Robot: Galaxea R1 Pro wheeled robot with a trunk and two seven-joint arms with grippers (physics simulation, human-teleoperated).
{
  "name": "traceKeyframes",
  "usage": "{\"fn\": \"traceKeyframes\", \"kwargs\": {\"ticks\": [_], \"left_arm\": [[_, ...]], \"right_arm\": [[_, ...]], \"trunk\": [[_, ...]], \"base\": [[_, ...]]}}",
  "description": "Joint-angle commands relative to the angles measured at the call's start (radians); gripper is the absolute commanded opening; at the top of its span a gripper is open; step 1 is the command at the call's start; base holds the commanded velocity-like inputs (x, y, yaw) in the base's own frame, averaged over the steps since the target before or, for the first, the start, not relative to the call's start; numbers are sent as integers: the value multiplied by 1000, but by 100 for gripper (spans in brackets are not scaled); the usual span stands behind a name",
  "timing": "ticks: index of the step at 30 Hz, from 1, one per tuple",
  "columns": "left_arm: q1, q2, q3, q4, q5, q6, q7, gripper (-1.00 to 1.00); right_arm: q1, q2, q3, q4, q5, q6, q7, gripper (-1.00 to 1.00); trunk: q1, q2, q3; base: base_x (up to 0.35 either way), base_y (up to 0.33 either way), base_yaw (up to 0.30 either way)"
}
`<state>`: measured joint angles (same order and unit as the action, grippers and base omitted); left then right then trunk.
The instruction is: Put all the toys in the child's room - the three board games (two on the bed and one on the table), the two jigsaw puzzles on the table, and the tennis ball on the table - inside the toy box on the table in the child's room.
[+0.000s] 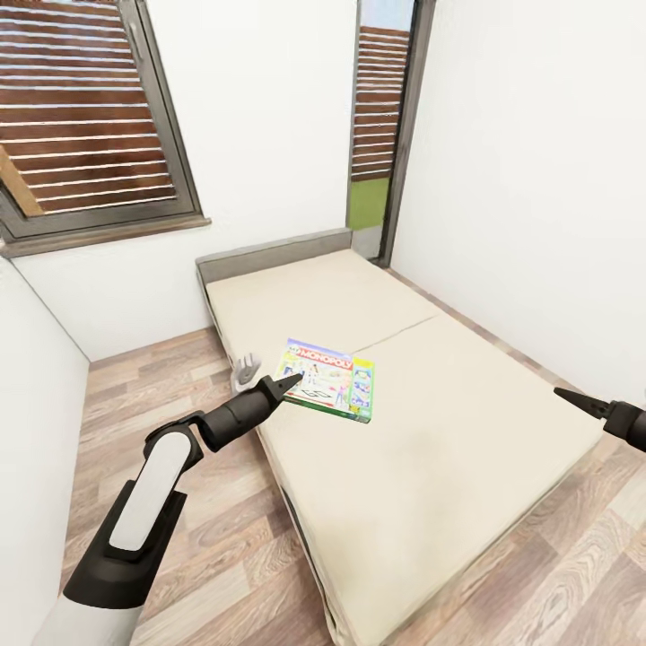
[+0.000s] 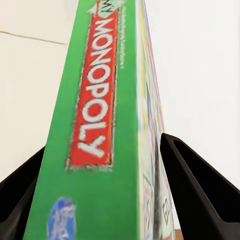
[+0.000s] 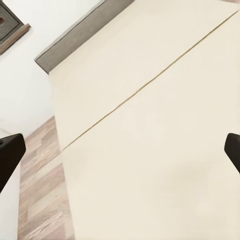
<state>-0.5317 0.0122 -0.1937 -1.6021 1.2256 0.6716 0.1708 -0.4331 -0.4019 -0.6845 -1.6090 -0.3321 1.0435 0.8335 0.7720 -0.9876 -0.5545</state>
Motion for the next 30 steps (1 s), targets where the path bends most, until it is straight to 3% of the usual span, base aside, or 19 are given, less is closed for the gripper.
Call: {"fn": "traceKeyframes", "kwargs": {"ticks": [1,30], "left_arm": [[-1,1,-1,-1,10,1,10,-100],[-1,6,2,-1,14,2,9,-100]], "right_arm": [[-1,0,-1,0,5,4,7,100],[-1,0,-1,-1,5,4,8,100]], "trunk": [[-4,7,4],[-115,210,142]], "base": [[0,0,0],[0,0,0]]}}
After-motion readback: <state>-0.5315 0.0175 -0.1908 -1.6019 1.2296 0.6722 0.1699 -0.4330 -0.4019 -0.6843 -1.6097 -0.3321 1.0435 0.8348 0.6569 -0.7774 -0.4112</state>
